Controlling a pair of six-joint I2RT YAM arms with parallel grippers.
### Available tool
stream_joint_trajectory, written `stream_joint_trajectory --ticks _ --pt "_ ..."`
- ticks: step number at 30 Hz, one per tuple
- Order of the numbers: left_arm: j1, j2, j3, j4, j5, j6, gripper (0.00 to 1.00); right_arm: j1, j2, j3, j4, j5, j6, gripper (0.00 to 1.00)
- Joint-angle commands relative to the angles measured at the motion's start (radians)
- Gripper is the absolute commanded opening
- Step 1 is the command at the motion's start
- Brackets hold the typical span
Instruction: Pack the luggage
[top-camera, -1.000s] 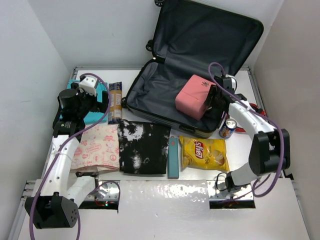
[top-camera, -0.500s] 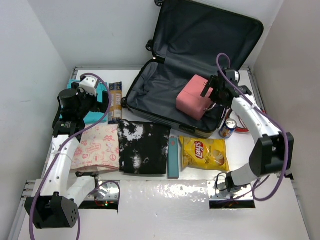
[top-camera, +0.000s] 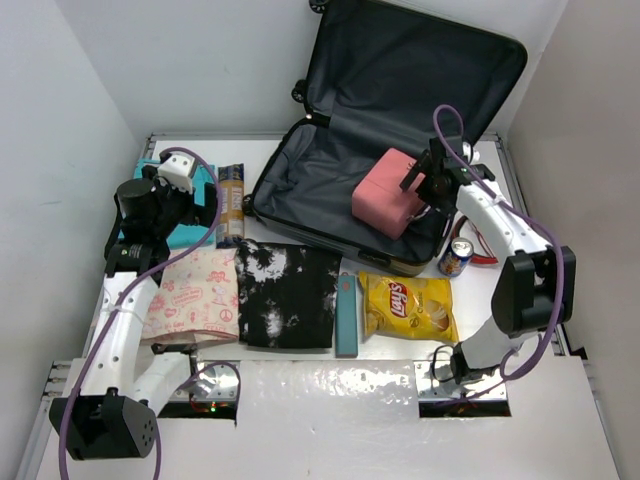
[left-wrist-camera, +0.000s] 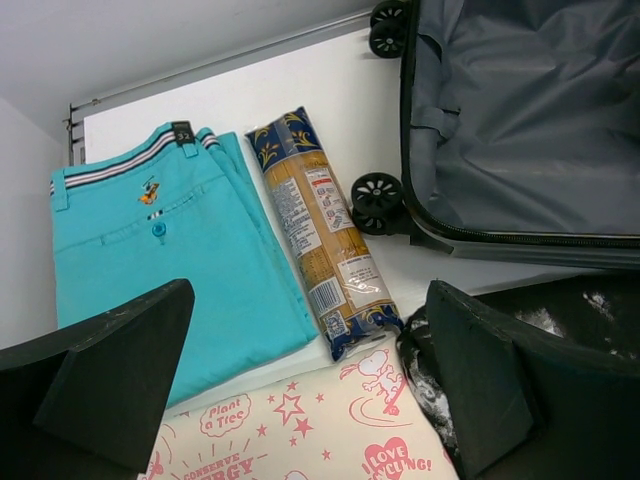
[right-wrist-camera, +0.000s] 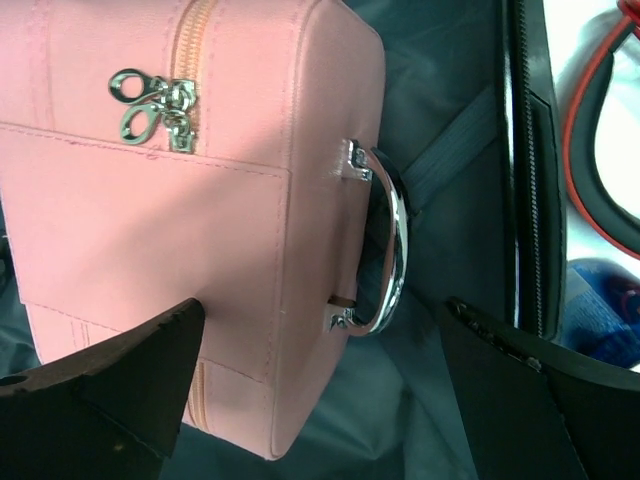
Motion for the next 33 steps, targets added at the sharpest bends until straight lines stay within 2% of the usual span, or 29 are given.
stream_joint_trajectory --ticks 1,4,5,8,9,12,16,19,23,26,30,33 --pt "-0.008 -0.024 -0.004 0.023 -0.002 0.001 0.99 0.008 0.051 -0.007 0.086 0.006 0.002 0.97" --pt "-0.008 -0.024 -0.004 0.02 -0.009 0.001 1.0 0.011 0.057 -0.015 0.132 -0.009 -0.02 0.83" --pt "-0.008 -0.025 -0.004 0.02 -0.011 0.001 1.0 0.009 0.06 -0.014 0.142 -0.002 -0.023 0.75" --pt "-0.007 -0.027 -0.005 0.018 -0.017 -0.001 0.99 0.009 0.081 -0.009 0.148 0.001 -0.03 0.67" --pt "-0.007 -0.027 -0.005 0.017 -0.02 -0.001 1.0 0.009 0.09 0.008 0.128 -0.003 -0.032 0.7" --pt "-0.007 -0.03 -0.002 0.012 -0.031 0.001 1.0 0.012 0.123 0.054 0.038 0.012 -0.024 0.9" --pt "-0.007 -0.028 -0.007 0.001 -0.037 0.011 1.0 0.05 0.046 0.025 0.039 0.082 -0.066 0.99" --pt "-0.007 -0.027 -0.007 0.004 -0.037 0.01 1.0 0.049 -0.014 -0.047 0.1 0.046 -0.034 0.99" --pt "-0.007 -0.025 -0.004 0.012 -0.035 0.007 1.0 0.043 -0.115 -0.268 0.411 -0.049 0.034 0.99" --pt "-0.007 -0.027 0.005 0.001 -0.038 0.016 1.0 0.04 -0.195 -0.473 0.593 -0.043 0.065 0.99" --pt "-0.007 -0.025 0.018 -0.014 -0.04 0.031 1.0 0.02 -0.27 -0.54 0.692 -0.043 0.028 0.99" --pt "-0.007 -0.019 0.019 -0.006 -0.04 0.025 1.0 -0.003 -0.23 -0.503 0.697 -0.088 -0.017 0.99"
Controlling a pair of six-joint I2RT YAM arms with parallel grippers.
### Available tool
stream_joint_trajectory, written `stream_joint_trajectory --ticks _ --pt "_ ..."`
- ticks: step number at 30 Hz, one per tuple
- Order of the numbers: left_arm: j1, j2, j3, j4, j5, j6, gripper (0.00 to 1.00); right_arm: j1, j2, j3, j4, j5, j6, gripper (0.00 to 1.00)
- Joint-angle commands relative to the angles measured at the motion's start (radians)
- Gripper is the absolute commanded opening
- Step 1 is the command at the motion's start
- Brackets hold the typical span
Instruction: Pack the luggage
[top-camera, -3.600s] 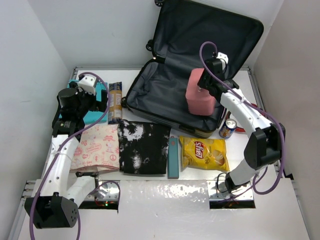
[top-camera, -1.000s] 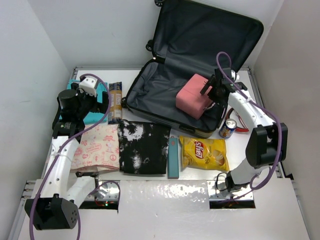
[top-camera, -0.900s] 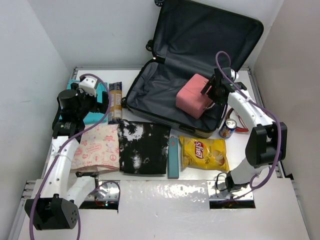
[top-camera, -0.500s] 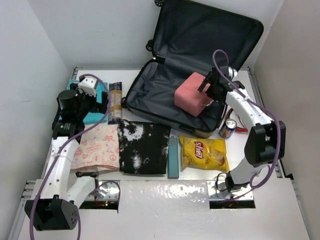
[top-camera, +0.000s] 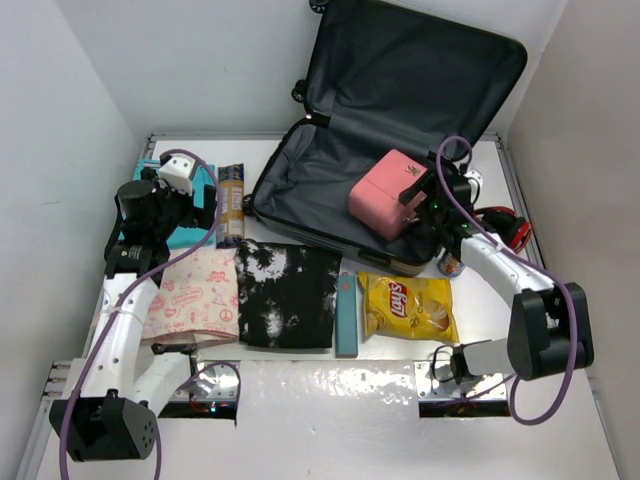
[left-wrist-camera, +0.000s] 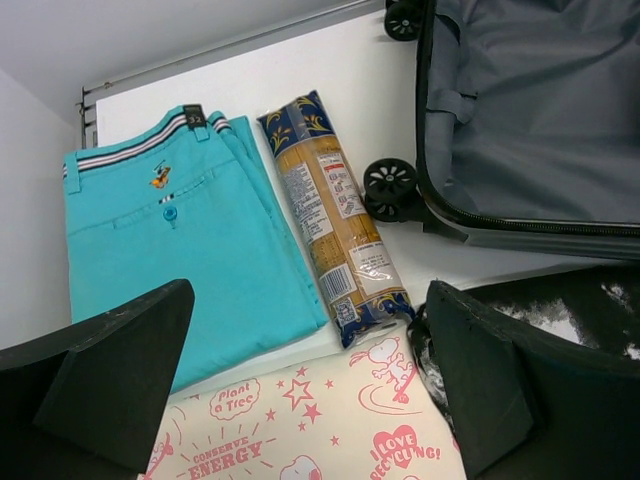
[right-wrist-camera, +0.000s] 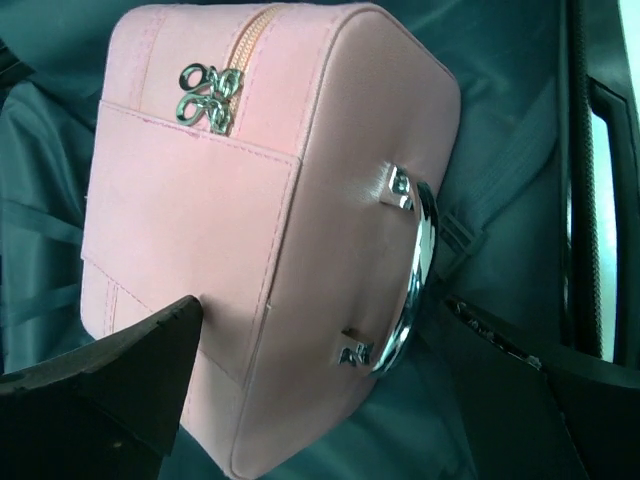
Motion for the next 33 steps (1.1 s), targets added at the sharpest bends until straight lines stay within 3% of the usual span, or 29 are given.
stream_joint_trajectory --ticks 1,9,12,13,16,17,19,26,30,33 --pt "-0.007 -0.006 0.029 0.025 -0.006 0.003 1.0 -0.02 0.04 0.048 0.021 -0.03 -0.058 0.99" --pt "-0.007 -0.008 0.046 0.025 -0.032 0.009 1.0 -0.033 0.097 0.033 0.058 -0.057 -0.005 0.97" --pt "-0.007 -0.009 0.046 0.021 -0.037 0.012 1.0 -0.033 0.114 0.045 0.073 -0.068 -0.003 0.81" --pt "-0.007 -0.009 0.045 0.024 -0.039 0.012 1.0 -0.033 0.117 0.046 0.092 -0.073 0.0 0.68" --pt "-0.007 -0.009 0.04 0.03 -0.045 0.009 1.0 -0.033 0.117 0.03 0.154 -0.067 0.015 0.45" --pt "-0.007 -0.009 0.037 0.035 -0.049 0.009 1.0 -0.032 0.121 0.031 0.158 -0.059 0.021 0.31" --pt "-0.007 -0.011 0.039 0.036 -0.054 0.009 1.0 -0.032 0.126 0.042 0.142 -0.036 0.015 0.19" --pt "-0.007 -0.015 0.02 0.036 -0.072 0.018 1.0 -0.039 0.138 0.102 0.079 -0.047 -0.092 0.27" --pt "-0.005 -0.018 0.017 0.042 -0.077 0.013 1.0 -0.086 0.247 0.201 0.035 -0.211 -0.198 0.37" --pt "-0.007 -0.026 0.006 0.047 -0.082 0.019 1.0 -0.084 0.299 0.276 0.003 -0.312 -0.293 0.39"
